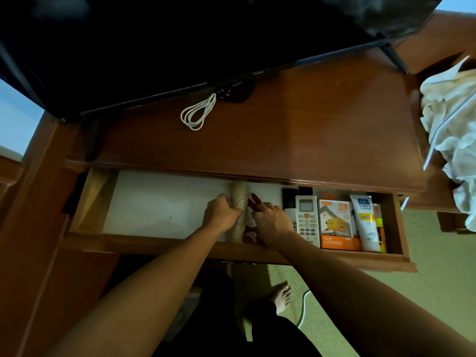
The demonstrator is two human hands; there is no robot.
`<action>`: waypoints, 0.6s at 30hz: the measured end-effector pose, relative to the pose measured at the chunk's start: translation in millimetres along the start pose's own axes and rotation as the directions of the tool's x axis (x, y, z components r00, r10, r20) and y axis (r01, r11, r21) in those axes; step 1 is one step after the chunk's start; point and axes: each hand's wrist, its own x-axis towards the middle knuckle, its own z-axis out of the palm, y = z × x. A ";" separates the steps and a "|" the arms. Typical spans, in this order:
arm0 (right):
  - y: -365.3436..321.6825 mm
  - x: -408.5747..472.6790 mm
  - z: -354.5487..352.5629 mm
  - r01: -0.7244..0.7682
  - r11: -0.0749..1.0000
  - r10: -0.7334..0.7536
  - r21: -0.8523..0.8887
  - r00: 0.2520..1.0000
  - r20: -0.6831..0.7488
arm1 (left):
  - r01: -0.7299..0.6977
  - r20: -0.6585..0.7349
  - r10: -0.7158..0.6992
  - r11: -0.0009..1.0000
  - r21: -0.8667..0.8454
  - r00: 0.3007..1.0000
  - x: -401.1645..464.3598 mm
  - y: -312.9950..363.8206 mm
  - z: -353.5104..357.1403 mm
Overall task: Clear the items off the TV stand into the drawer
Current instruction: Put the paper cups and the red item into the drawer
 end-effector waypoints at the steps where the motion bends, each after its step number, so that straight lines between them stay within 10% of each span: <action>1: 0.7 -0.5 1.3 0.003 1.000 -0.003 0.021 1.000 -0.002 | 0.001 -0.008 -0.001 1.000 -0.007 1.000 -0.4 0.2 0.4; 9: 6.2 -0.4 -0.8 0.009 1.000 -0.008 0.030 0.999 -0.043 | -0.046 -0.013 0.047 0.999 0.023 0.999 -1.2 0.2 -1.0; 18: 16.7 -22.2 -51.1 0.172 0.891 0.041 0.419 0.891 -0.453 | -0.197 0.114 0.174 0.951 0.239 0.978 -20.0 37.1 -50.0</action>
